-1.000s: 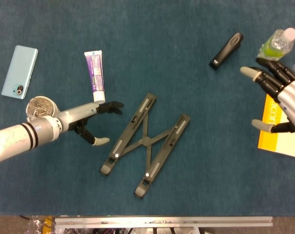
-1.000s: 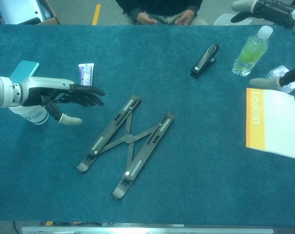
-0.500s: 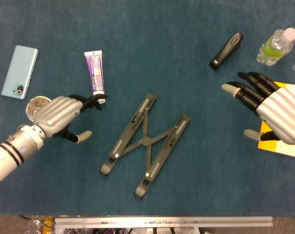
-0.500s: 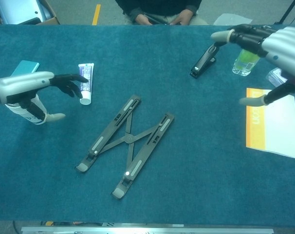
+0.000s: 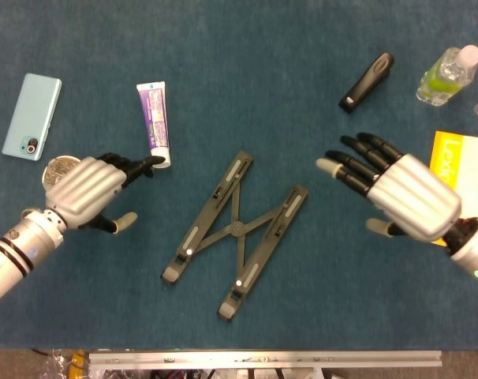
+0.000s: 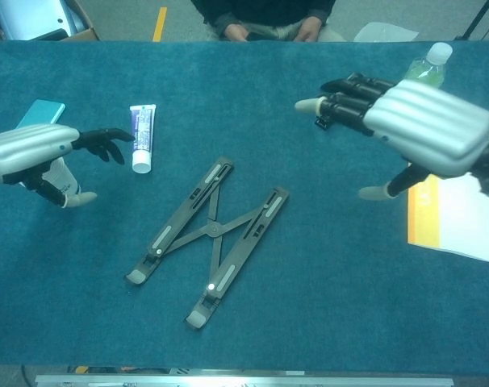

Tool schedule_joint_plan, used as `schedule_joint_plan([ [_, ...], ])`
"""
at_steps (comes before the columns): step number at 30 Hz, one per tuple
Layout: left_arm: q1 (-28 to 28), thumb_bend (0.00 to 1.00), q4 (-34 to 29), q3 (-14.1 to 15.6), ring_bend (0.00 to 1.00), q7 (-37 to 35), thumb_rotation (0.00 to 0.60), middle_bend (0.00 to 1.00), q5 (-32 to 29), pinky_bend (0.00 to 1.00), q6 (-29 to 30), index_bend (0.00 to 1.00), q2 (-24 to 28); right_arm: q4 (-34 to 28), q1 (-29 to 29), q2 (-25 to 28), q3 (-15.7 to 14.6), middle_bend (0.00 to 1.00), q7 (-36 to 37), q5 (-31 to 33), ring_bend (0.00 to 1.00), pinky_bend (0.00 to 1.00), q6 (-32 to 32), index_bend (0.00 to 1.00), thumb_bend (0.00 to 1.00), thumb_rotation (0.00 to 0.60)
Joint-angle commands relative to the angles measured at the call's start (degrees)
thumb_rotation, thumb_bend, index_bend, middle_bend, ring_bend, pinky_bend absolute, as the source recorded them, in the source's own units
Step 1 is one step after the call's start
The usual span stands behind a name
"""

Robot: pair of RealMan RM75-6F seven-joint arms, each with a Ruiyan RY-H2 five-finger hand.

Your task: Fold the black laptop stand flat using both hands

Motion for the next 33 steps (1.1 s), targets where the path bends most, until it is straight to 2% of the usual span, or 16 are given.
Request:
schedule_joint_plan([
  [1, 0.2, 0.34, 0.4, -0.1, 0.26, 0.5, 0.600, 0.25, 0.7, 0.25, -0.7, 0.07, -0.8, 1.8, 1.2, -2.5, 0.6, 0.14, -2.5, 0.1, 0.01, 0.12, -1.1, 0.01, 0.00, 0.600],
  [5, 0.8, 0.34, 2.3, -0.5, 0.25, 0.7, 0.600, 0.24, 2.2, 0.26, -0.2, 0.07, -3.5, 4.3, 1.8, -5.9, 1.0, 0.08, -4.7, -0.5, 0.00, 0.08, -0.7, 0.00, 0.00, 0.600],
  [9, 0.6, 0.34, 4.4, -0.5, 0.16, 3.5, 0.600, 0.14, 4.8, 0.25, -0.4, 0.05, -6.0, 6.9, 1.4, -9.8, 1.4, 0.01, -8.2, -0.5, 0.00, 0.02, 0.9, 0.00, 0.00, 0.600],
  [11, 0.6, 0.34, 5.1, -0.9, 0.06, 5.3, 0.600, 0.06, 5.5, 0.20, -0.3, 0.02, -7.1, 7.6, 1.4, -11.2, 1.2, 0.00, -9.2, -0.8, 0.00, 0.01, 1.3, 0.00, 0.00, 0.600],
  [12, 0.6, 0.34, 5.3, -1.2, 0.02, 6.1, 0.600, 0.02, 5.7, 0.14, -0.2, 0.00, -7.6, 8.1, 1.4, -11.9, 1.1, 0.00, -9.5, -1.2, 0.00, 0.00, 1.6, 0.00, 0.00, 0.600],
  [13, 0.6, 0.34, 5.7, -1.6, 0.01, 7.0, 0.600, 0.01, 5.9, 0.11, 0.2, 0.00, -8.4, 8.8, 1.4, -12.7, 0.8, 0.00, -9.9, -1.6, 0.00, 0.00, 2.0, 0.00, 0.00, 0.600],
  [19, 0.7, 0.34, 9.4, -3.2, 0.00, 10.3, 0.600, 0.00, 6.9, 0.03, 1.4, 0.00, -11.7, 11.4, 1.5, -16.0, 0.0, 0.00, -11.6, -2.1, 0.00, 0.00, 2.3, 0.00, 0.00, 0.600],
  [27, -0.2, 0.34, 15.0, -3.5, 0.00, 11.8, 0.600, 0.00, 8.6, 0.00, 0.9, 0.00, -15.0, 14.9, 2.2, -20.8, -1.1, 0.00, -13.2, -3.4, 0.00, 0.00, 2.4, 0.00, 0.00, 0.600],
  [33, -0.9, 0.34, 16.2, -3.0, 0.00, 12.0, 0.600, 0.00, 9.3, 0.00, -0.3, 0.00, -16.5, 18.7, 3.0, -24.4, -2.0, 0.00, -13.9, -4.7, 0.00, 0.00, 1.9, 0.00, 0.00, 0.600],
])
